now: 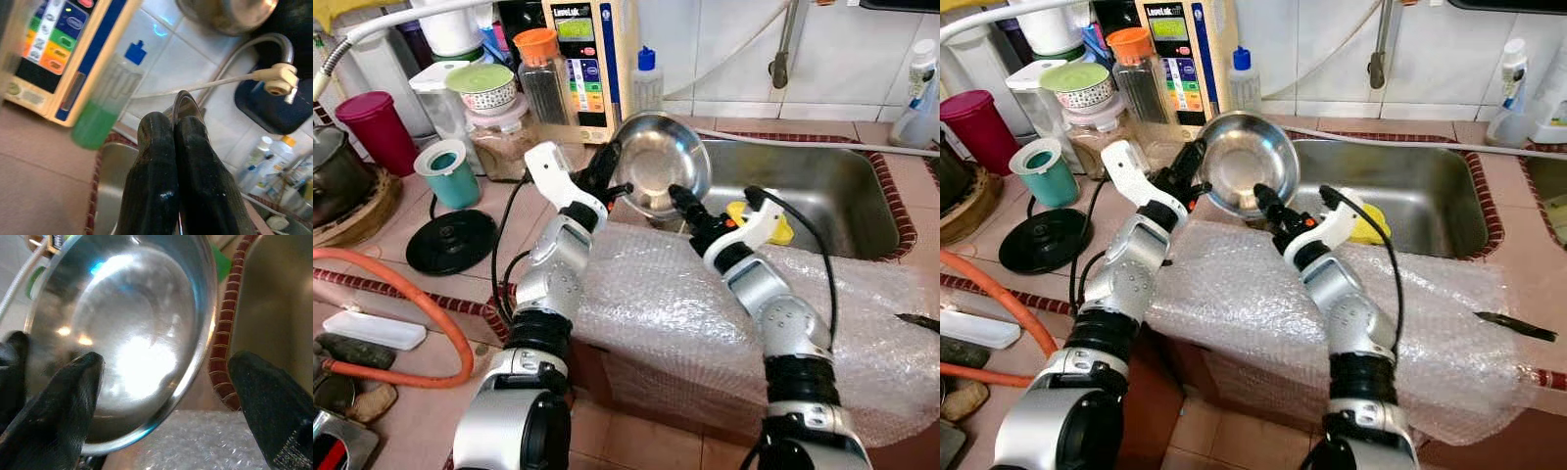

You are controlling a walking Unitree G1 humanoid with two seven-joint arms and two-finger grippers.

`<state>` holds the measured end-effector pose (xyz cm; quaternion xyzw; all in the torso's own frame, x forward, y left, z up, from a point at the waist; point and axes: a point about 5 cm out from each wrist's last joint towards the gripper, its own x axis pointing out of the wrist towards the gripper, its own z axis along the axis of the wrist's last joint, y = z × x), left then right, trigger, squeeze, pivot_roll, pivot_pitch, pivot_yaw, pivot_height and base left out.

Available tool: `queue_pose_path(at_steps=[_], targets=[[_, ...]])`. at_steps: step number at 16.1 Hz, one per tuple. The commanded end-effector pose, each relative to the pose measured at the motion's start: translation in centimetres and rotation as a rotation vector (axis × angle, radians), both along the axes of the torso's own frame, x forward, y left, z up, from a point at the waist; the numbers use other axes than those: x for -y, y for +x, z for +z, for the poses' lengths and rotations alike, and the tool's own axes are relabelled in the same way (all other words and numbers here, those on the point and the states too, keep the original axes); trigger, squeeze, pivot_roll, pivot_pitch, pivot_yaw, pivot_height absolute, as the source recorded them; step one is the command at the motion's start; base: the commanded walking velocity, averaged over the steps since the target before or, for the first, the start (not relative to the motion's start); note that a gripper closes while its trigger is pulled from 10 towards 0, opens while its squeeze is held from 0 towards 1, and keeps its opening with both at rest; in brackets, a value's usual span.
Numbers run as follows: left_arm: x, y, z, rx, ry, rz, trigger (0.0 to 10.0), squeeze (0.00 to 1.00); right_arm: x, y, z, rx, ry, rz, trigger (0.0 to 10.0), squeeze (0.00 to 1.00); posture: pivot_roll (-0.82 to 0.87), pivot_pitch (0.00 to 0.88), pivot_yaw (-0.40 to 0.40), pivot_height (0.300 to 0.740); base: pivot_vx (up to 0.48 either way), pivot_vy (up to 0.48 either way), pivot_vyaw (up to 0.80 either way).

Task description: Kitchen organization

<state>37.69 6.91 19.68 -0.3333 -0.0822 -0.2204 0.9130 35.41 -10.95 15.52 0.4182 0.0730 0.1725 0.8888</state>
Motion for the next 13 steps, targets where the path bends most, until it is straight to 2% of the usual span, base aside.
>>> queue_pose_path(at_steps=[1, 8, 13], targets=[[2.4, -1.0, -0.4, -0.02, -0.076, -0.053, 0.0, 0.0, -0.7, 0.4, 0.5, 0.005, -0.005, 0.005, 0.0, 0.0, -0.05, 0.0, 0.129, 0.74, 0.0, 0.0, 0.0], [2.1, -1.3, -0.2, -0.022, -0.081, -0.057, 0.0, 0.0, -0.9, 1.9, 1.9, -0.005, 0.064, -0.062, 0.0, 0.0, -0.04, 0.0, 0.115, 0.74, 0.0, 0.0, 0.0], [2.0, -1.3, -0.1, -0.025, -0.086, -0.054, 0.0, 0.0, -1.0, 1.3, 2.2, 0.0, 0.074, -0.068, 0.0, 0.0, -0.04, 0.0, 0.112, 0.74, 0.0, 0.0, 0.0]])
